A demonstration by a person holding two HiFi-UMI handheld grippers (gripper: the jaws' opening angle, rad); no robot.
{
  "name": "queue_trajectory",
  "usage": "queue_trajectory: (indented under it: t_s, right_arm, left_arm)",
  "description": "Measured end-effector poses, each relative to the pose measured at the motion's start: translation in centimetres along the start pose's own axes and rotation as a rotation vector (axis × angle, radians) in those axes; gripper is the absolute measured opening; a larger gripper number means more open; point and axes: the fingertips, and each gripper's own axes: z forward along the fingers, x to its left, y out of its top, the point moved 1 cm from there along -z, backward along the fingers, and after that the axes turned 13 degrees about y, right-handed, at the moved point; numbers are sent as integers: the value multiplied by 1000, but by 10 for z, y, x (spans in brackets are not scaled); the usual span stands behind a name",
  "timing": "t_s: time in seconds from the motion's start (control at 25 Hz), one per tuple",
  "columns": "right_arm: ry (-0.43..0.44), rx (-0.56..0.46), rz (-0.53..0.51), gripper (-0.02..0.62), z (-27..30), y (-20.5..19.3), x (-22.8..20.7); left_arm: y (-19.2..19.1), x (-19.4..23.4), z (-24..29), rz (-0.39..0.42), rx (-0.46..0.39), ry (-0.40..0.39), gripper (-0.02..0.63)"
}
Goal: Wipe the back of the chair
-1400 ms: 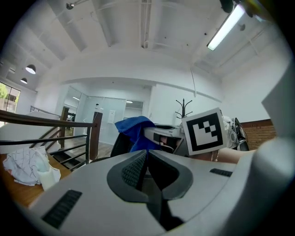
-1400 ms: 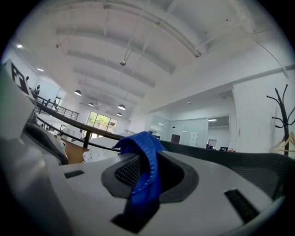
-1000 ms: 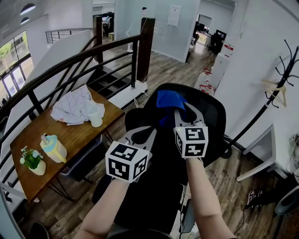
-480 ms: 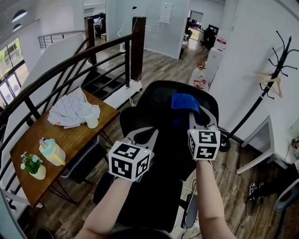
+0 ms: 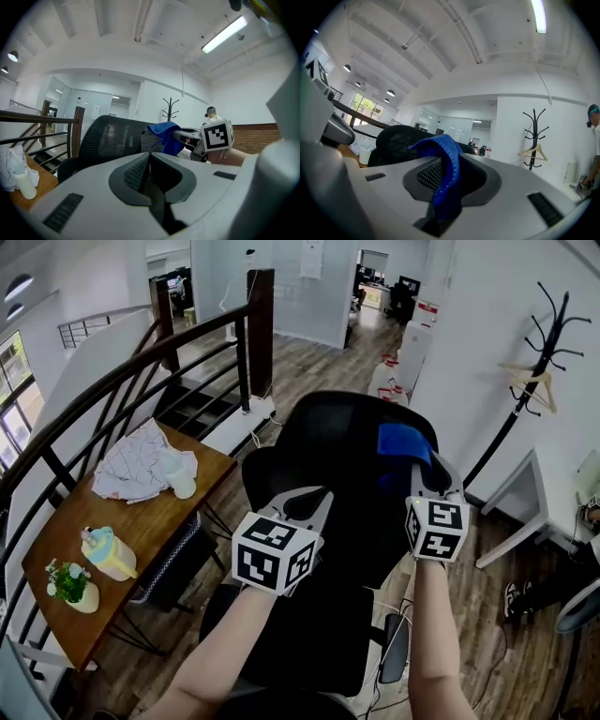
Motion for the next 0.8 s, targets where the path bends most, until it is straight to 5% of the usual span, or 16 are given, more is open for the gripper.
queue_trajectory:
  t_s: [0.4,0.8]
  right_arm:
    - [-155,-29,165,83,-51,-12,-17]
    - [-101,-113,359,83,-64,-38,69]
  left_arm:
    - [-19,17,-13,-32,27,-42,21]
    - [-51,46,-31,-73,93,-42,21]
